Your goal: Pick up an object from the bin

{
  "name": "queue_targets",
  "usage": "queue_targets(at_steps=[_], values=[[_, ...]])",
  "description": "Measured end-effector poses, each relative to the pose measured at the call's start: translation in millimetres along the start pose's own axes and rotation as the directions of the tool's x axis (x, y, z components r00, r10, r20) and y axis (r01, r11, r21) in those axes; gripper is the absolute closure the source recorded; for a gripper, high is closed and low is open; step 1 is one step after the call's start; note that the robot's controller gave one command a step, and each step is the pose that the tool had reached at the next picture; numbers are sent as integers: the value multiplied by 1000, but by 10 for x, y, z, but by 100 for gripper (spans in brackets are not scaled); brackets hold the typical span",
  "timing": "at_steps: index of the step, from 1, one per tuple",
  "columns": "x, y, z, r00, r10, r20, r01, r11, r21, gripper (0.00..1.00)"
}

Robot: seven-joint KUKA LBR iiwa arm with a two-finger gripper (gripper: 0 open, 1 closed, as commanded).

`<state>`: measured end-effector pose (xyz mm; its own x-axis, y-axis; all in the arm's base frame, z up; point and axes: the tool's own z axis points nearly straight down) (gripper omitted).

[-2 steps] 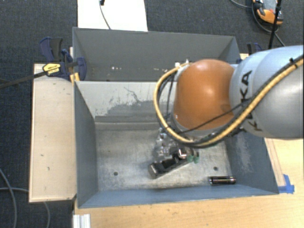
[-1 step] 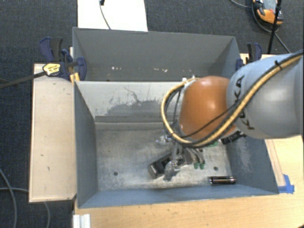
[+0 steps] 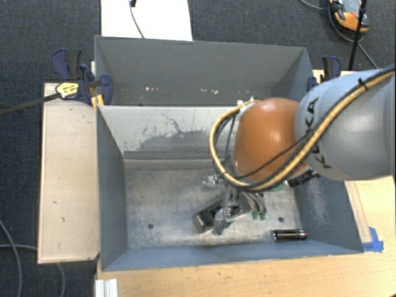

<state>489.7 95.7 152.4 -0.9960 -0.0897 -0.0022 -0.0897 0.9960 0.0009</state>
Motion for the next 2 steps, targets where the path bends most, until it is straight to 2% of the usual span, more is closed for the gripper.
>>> queue_targets(at_steps=[1, 2], values=[[-128, -513, 763, 1000, 2, -16, -2, 1000, -3, 100], [-128, -513, 763, 1000, 3, -16, -3, 1000, -3, 100]])
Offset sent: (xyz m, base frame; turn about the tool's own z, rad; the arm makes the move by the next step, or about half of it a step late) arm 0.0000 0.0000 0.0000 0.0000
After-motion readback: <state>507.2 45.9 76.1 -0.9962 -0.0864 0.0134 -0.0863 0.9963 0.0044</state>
